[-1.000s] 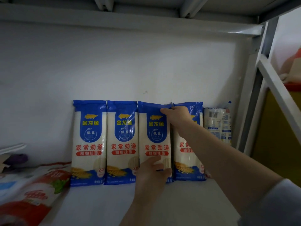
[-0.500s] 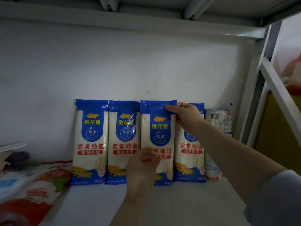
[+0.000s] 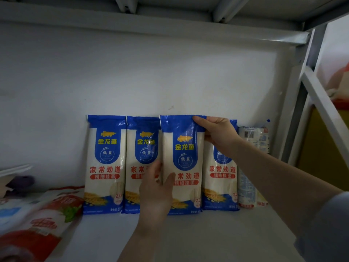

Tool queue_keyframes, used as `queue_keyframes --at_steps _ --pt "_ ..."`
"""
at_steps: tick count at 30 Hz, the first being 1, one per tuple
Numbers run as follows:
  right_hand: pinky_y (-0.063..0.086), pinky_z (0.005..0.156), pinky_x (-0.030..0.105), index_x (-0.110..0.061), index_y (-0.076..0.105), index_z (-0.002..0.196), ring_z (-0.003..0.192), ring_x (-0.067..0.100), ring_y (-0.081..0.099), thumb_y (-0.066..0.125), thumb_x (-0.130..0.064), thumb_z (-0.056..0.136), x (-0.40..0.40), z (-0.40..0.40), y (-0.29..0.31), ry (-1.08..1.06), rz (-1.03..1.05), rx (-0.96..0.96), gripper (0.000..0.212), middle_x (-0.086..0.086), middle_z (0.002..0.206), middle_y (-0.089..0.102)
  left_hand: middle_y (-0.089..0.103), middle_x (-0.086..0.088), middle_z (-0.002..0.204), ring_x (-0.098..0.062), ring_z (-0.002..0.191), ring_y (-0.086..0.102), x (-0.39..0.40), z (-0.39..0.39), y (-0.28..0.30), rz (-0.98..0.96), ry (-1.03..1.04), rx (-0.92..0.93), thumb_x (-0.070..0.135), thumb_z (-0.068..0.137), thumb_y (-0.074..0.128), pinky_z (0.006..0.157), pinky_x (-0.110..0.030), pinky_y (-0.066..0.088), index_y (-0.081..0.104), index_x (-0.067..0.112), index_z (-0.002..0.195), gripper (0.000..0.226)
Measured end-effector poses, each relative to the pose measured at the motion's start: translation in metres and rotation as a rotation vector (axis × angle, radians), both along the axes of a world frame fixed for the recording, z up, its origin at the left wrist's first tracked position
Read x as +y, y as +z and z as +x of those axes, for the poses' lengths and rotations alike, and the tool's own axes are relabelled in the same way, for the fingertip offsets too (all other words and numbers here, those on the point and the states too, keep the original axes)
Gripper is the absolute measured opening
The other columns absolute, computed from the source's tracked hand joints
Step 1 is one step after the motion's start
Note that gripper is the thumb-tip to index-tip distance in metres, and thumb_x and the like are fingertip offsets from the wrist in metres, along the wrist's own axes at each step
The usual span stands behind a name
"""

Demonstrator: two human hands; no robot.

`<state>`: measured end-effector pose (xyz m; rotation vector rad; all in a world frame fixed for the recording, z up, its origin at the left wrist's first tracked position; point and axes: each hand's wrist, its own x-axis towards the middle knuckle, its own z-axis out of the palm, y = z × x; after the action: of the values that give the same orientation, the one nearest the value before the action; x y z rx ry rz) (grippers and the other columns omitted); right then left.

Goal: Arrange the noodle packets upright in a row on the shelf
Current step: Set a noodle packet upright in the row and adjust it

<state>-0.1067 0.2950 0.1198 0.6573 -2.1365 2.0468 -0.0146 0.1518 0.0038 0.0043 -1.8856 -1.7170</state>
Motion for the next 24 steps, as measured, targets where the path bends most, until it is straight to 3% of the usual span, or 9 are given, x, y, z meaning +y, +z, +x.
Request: queue_keyframes --at_steps 4,6,9,12,17,20,24 --pt "0.052 0.093 0.051 -0.008 0.06 0.078 0.098 0.038 0.066 0.059 -0.043 0.089 -0.005 -0.004 -0.001 -0.115 -0.023 0.004 0.036 0.028 0.106 0.067 0.066 0.015 0.108 -0.001 0.102 0.063 -0.002 -0.002 -0.008 -0.029 -0.06 -0.035 0.009 0.093 0.054 0.074 -0.013 0.052 0.057 0.027 0.117 0.03" --pt "0.055 0.091 0.046 -0.006 0.06 0.084 0.1 0.035 0.068 0.057 -0.046 0.089 0.0 -0.003 -0.001 -0.107 0.006 -0.01 0.04 0.024 0.104 0.07 0.066 0.013 0.109 -0.003 0.103 0.063 -0.002 -0.003 -0.009 -0.038 -0.07 -0.052 0.01 0.094 0.052 0.082 -0.02 0.053 0.057 0.026 0.117 0.029" --pt "0.057 0.086 0.036 -0.008 0.065 0.108 0.096 0.022 0.072 0.061 -0.041 0.086 0.015 0.007 -0.011 0.065 0.153 -0.081 0.04 0.009 0.103 0.074 0.066 0.012 0.11 -0.004 0.104 0.062 -0.003 -0.005 -0.01 -0.056 -0.081 -0.067 0.01 0.094 0.052 0.087 -0.027 0.054 0.057 0.025 0.119 0.03" --pt "0.058 0.081 0.029 -0.014 0.065 0.109 0.094 0.015 0.072 0.067 -0.022 0.084 0.028 0.016 -0.031 0.143 0.292 -0.166 0.025 0.002 0.105 0.074 0.065 0.013 0.11 -0.001 0.101 0.061 -0.004 -0.004 -0.008 -0.045 -0.086 -0.078 0.012 0.094 0.052 0.08 -0.02 0.053 0.056 0.026 0.12 0.03" --pt "0.057 0.083 0.024 -0.017 0.065 0.113 0.098 0.01 0.069 0.073 -0.01 0.08 0.027 0.025 -0.071 0.148 0.544 -0.232 0.035 -0.005 0.106 0.073 0.062 0.014 0.115 0.003 0.103 0.058 -0.003 -0.002 -0.008 -0.058 -0.088 -0.095 0.014 0.094 0.053 0.079 -0.015 0.05 0.052 0.025 0.129 0.037" --pt "0.058 0.079 0.026 -0.016 0.064 0.106 0.092 0.009 0.068 0.073 -0.005 0.079 0.018 0.027 -0.089 0.089 0.54 -0.263 0.03 -0.008 0.098 0.071 0.061 0.018 0.112 0.008 0.098 0.057 -0.002 -0.001 -0.008 -0.047 -0.097 -0.104 0.011 0.094 0.053 0.068 -0.007 0.049 0.05 0.023 0.13 0.038" --pt "0.057 0.088 0.04 -0.019 0.065 0.094 0.099 0.018 0.068 0.075 -0.004 0.077 0.01 0.024 -0.096 -0.034 0.454 -0.245 0.024 0.001 0.104 0.072 0.055 0.015 0.116 0.013 0.089 0.052 0.002 0.0 -0.006 0.006 -0.124 -0.131 0.008 0.093 0.055 0.059 -0.001 0.047 0.04 0.022 0.134 0.046"
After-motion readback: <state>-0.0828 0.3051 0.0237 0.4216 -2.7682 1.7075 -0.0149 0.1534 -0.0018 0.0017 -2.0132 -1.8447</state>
